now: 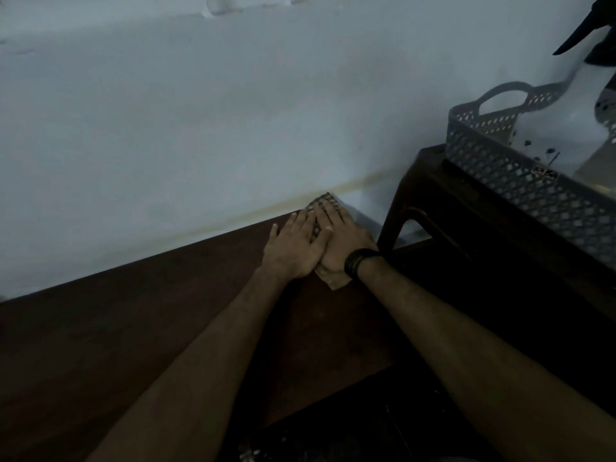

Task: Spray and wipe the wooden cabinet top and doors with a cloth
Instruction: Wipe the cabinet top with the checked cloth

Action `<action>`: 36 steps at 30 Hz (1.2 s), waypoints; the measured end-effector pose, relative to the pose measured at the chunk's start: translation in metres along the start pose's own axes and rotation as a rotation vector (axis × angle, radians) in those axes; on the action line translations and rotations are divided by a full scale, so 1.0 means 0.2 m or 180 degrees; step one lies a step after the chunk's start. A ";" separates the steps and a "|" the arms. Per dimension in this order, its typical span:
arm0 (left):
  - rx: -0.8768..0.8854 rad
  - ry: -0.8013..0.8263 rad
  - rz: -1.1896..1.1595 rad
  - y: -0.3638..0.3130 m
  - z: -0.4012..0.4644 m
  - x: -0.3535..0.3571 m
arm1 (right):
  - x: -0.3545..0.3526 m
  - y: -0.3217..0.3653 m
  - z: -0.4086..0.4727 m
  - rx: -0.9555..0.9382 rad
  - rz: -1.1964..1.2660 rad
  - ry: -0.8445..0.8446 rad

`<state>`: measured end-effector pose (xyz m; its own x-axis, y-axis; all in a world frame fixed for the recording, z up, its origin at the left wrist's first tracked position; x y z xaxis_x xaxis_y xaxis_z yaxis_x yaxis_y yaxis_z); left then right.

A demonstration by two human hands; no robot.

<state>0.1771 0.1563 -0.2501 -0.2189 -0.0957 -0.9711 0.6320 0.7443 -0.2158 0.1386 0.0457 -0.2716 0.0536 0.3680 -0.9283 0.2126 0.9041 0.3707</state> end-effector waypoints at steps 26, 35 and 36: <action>0.0011 -0.0057 -0.0003 -0.07 -0.09 0.03 | -0.03 -0.01 -0.11 0.0022 0.0109 -0.0196; 0.0056 -0.0064 -0.0162 -0.17 -0.54 0.08 | 0.00 0.10 -0.55 -0.0089 -0.0657 -0.0011; 0.0033 -0.0088 -0.0180 -0.16 -0.59 0.08 | 0.01 0.13 -0.59 -0.0096 -0.0688 0.0002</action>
<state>0.0647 0.2092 -0.2468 -0.2339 -0.1557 -0.9597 0.6269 0.7304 -0.2712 0.0302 0.0965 -0.2607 0.0093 0.1651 -0.9862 0.1898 0.9681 0.1638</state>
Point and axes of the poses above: each hand's wrist, its own z-axis towards the middle knuckle, its own x-axis out of the palm, y = z × x, the point moved 3 cm from there along z, towards the middle knuckle, and after that the axes turned 7 degrees about z, right-handed, at the moved point
